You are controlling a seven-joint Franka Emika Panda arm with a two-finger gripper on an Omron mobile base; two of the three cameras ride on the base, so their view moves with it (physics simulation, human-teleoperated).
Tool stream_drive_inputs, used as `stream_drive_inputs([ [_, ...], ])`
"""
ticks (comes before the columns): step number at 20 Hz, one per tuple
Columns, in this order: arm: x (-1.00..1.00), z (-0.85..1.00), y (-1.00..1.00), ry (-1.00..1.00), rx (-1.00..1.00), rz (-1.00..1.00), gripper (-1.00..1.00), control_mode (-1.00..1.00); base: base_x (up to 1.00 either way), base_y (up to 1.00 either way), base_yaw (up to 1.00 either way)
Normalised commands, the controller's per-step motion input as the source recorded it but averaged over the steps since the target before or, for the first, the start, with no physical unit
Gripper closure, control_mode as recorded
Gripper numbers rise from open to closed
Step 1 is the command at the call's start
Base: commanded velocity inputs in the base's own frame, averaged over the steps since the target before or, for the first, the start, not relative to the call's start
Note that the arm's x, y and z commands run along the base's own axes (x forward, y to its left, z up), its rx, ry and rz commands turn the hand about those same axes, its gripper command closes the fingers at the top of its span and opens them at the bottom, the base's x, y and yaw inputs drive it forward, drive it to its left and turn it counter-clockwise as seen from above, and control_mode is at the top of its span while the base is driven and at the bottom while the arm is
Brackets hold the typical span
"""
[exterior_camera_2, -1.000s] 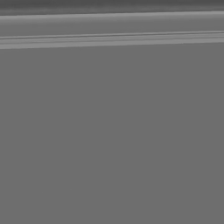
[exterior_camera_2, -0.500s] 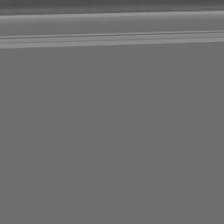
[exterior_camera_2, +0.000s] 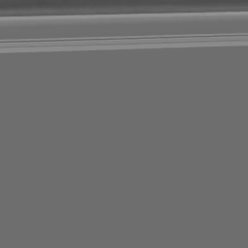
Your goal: Place one mushroom and one steak in each tupperware on the nearby counter, to pack two identical lunches.
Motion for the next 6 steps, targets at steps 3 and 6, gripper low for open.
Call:
stream_drive_inputs([
  [3,-0.14,0.35,0.02,0.21,-0.03,0.00,-1.00,-1.00,0.00,0.00,0.00],
  [6,-0.35,0.19,0.00,0.11,-0.01,0.00,-1.00,-1.00,0.00,0.00,0.00],
])
